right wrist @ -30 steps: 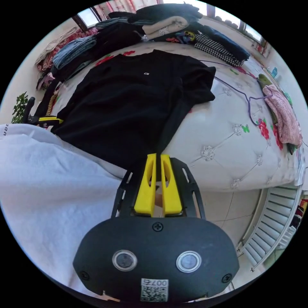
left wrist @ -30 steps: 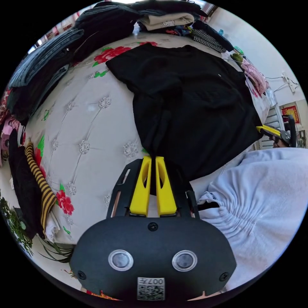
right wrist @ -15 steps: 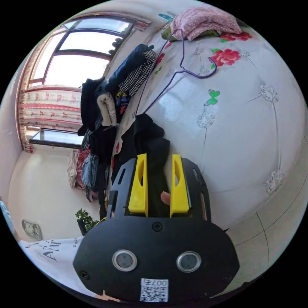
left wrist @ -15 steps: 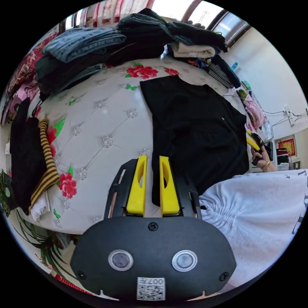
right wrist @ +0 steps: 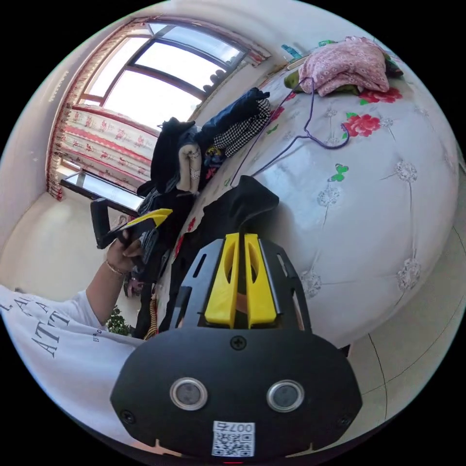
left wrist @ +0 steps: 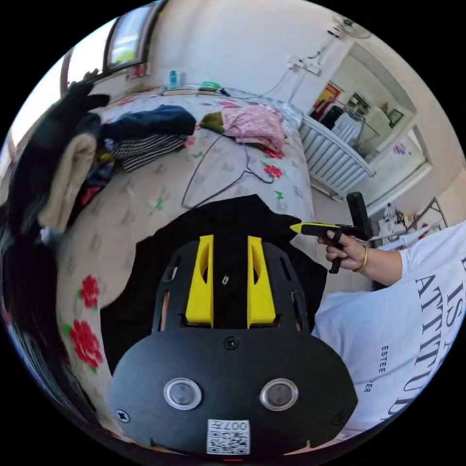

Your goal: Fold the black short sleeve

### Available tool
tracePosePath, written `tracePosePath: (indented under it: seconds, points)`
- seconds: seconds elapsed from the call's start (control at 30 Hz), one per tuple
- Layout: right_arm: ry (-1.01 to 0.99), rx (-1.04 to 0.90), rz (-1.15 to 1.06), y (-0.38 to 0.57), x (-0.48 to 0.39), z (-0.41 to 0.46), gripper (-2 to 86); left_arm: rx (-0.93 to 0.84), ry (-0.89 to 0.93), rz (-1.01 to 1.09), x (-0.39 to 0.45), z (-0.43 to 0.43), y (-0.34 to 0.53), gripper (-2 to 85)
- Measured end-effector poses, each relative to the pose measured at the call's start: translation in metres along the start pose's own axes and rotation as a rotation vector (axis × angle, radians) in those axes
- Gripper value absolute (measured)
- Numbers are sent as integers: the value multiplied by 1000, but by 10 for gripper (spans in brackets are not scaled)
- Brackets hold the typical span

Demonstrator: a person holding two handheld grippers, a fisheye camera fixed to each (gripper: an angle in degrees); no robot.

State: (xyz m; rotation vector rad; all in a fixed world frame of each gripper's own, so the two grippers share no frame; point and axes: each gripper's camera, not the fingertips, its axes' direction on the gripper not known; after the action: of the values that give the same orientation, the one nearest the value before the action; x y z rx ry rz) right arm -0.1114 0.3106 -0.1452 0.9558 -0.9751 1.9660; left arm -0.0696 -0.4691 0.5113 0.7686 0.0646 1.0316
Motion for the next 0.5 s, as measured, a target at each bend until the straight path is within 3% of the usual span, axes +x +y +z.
tracePosePath:
  seconds: [0.17,0.3,0.5]
  points:
    - [24,-6,-50,14,-27,4,-1,-231,44,303,56,128,-105,106]
    - [111,-33,-138,27,-55,8,0,-467,-44,419,78,227,-93,31]
    - [274,-78,-432,50,-125,26,0,7,114,141,12,126,-51,-5]
